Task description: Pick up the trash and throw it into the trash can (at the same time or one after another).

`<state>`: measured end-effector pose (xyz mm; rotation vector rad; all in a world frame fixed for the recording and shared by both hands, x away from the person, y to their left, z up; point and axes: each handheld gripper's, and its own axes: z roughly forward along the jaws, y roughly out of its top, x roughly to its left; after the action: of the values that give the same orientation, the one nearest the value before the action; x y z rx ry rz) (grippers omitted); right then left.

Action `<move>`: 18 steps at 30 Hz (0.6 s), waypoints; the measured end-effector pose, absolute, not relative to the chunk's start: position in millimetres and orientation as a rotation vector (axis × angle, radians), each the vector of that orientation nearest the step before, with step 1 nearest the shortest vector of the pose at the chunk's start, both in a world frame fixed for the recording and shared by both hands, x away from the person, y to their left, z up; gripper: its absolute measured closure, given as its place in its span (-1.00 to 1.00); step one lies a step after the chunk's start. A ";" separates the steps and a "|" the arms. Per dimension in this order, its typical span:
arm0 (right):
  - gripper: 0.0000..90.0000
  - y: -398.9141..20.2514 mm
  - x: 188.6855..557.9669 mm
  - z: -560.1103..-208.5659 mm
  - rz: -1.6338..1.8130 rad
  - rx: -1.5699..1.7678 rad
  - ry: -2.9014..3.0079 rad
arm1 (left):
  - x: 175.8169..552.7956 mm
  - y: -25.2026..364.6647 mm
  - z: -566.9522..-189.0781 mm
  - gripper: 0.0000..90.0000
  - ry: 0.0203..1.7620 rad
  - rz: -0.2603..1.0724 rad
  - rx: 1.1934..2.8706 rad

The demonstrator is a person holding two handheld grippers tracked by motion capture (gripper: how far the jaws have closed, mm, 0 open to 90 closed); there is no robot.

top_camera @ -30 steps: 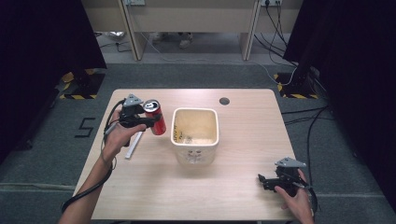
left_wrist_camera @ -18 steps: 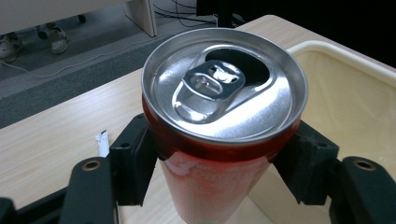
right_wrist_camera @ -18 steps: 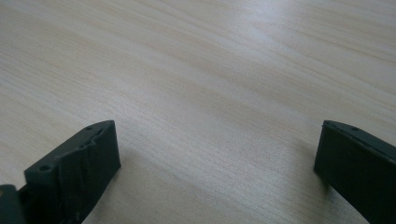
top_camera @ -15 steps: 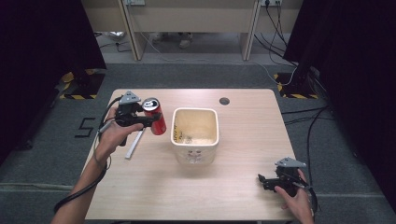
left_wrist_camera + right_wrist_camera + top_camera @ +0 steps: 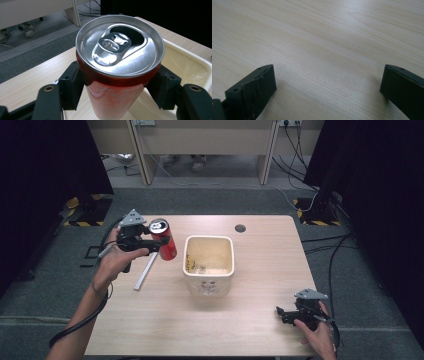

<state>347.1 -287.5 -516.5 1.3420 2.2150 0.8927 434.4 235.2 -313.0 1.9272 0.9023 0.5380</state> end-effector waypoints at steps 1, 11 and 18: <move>-1.00 -287.5 347.1 -516.5 0.893 1.342 2.215 | 433.4 234.6 -311.3 -0.24 0.896 0.541 1.927; -1.00 -287.6 347.1 -516.5 0.891 1.340 2.216 | 427.7 227.7 -295.2 -0.24 0.840 0.526 1.917; -1.00 -287.4 347.0 -516.5 0.893 1.345 2.215 | 426.2 215.4 -285.5 -0.24 0.796 0.492 1.900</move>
<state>347.0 -287.4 -516.5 1.3445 2.2147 0.8932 426.2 215.4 -285.5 1.8996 0.7960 0.4918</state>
